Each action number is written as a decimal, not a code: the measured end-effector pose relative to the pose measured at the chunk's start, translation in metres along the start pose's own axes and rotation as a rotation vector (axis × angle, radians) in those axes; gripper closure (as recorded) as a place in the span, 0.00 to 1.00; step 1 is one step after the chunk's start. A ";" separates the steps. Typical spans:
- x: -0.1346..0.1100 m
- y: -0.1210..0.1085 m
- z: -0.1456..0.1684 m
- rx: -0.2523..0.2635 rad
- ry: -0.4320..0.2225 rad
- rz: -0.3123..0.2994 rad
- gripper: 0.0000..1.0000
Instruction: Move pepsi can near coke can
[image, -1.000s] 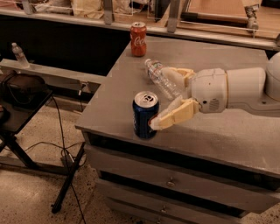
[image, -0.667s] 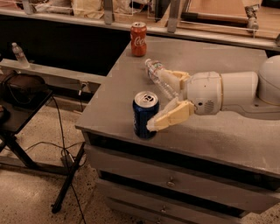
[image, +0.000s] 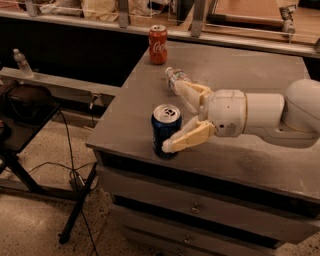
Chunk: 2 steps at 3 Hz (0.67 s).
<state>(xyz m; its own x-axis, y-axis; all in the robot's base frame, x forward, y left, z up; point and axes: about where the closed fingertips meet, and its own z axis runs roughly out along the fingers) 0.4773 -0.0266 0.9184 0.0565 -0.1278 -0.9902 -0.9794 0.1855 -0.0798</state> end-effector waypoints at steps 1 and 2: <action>0.001 -0.003 0.000 0.017 -0.029 -0.043 0.00; 0.005 -0.006 0.000 0.015 -0.018 -0.053 0.00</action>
Offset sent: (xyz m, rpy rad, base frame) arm 0.0136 -0.0100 -0.0130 -0.0147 -0.0461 -0.0149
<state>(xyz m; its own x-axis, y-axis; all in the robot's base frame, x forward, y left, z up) 0.4839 -0.0288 0.9143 0.1118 -0.1205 -0.9864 -0.9719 0.1935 -0.1338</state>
